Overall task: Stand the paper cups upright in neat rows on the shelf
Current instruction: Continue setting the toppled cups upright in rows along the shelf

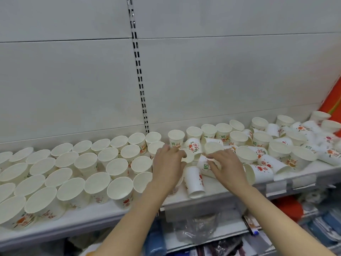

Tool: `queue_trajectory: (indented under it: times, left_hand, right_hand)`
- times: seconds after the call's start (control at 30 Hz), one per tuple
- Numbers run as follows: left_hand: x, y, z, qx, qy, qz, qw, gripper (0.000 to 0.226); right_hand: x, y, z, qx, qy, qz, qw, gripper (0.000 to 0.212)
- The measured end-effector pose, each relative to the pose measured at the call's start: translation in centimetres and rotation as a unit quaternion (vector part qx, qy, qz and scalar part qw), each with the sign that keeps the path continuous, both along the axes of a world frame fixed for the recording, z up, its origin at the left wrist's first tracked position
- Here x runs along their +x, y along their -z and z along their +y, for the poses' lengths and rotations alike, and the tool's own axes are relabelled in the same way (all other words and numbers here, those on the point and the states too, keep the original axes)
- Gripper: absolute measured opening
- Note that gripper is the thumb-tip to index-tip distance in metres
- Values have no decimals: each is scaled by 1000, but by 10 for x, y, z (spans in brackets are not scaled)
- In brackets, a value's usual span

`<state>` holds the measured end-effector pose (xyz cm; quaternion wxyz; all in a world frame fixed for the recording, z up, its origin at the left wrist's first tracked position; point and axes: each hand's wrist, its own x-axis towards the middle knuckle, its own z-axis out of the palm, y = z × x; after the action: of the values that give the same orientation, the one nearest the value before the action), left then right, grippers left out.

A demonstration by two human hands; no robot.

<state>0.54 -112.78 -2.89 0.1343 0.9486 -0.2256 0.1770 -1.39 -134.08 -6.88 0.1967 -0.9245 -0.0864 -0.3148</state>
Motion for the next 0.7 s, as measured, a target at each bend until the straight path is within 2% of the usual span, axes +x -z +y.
queue_trajectory:
  times: [0.13, 0.3, 0.43, 0.5, 0.57, 0.6, 0.7]
  left_hand:
    - [33, -15, -27, 184, -18, 70, 980, 24]
    - [40, -14, -29, 295, -49, 17, 954, 23]
    - [50, -14, -22, 298, -85, 50, 949, 18]
    - [46, -15, -25, 236, -81, 67, 966, 24]
    - [33, -15, -31, 150, -36, 74, 985, 35]
    - [26, -14, -35, 136, -8, 90, 987, 40]
    - [16, -7, -46, 219, 7, 157, 963, 49]
  right_hand:
    - [-18, 10, -10, -42, -15, -9, 999, 22]
    - [-4, 10, -15, -47, -63, 11, 997, 28]
    - [5, 1, -13, -111, -89, 82, 986, 45]
    - [11, -2, -13, -137, -103, 116, 978, 50]
    - [19, -4, -14, -161, -118, 135, 971, 51]
    - [23, -5, -13, -175, -120, 141, 967, 50]
    - [35, -5, -12, -211, -129, 149, 957, 46]
